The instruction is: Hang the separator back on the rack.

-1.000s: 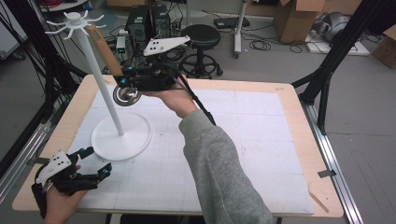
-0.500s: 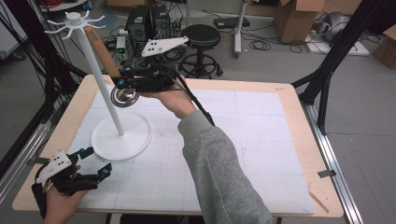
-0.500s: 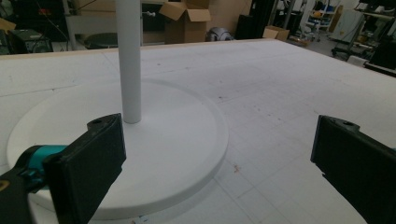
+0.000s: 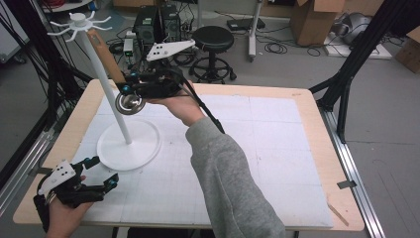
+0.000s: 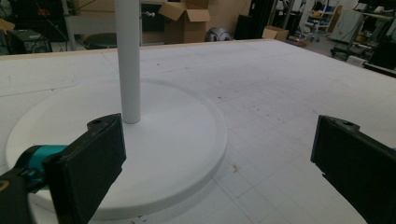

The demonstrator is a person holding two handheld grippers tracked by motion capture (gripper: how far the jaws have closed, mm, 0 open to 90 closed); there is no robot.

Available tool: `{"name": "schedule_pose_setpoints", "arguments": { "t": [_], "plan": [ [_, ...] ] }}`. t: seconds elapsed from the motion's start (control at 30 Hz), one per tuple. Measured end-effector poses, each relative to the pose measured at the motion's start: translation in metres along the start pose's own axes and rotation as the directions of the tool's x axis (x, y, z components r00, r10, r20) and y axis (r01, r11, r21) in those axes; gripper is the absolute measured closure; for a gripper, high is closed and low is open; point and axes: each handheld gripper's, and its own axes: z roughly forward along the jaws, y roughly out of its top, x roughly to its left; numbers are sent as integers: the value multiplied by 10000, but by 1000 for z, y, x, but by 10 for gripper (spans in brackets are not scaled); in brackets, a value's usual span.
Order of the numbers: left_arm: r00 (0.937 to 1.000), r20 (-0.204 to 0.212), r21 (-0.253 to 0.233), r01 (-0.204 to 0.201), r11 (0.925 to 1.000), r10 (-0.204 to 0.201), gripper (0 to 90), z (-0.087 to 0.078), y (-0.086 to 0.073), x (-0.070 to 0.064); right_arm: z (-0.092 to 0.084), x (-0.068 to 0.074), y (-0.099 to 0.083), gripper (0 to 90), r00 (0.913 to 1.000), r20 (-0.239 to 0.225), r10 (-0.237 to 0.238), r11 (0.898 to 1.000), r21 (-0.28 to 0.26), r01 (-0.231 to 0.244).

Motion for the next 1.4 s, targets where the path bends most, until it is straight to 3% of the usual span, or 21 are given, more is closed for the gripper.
{"name": "schedule_pose_setpoints", "arguments": {
  "t": [0.7, 0.9, 1.07, 1.4],
  "plan": [
    [10000, 10, 36, 45, 10000, -45, 37, -1, -1, 1, 8, -4, -5, 721, 9998, -39, 193, 9997, 165, -192],
    [10000, 19, 40, 46, 10000, -46, 37, -1, -1, 1, 11, -2, -7, 714, 9997, 218, 86, 9999, 82, -87],
    [10000, 25, 52, 49, 10000, -49, 37, 0, -1, 1, 10, 0, -6, 631, 9989, 453, -95, 9998, -173, 103],
    [9997, 175, -47, 166, 9999, -165, 37, 1, 0, 1, -3, 0, -15, 435, 9946, 983, -326, 9994, -96, 337]
  ]
}}
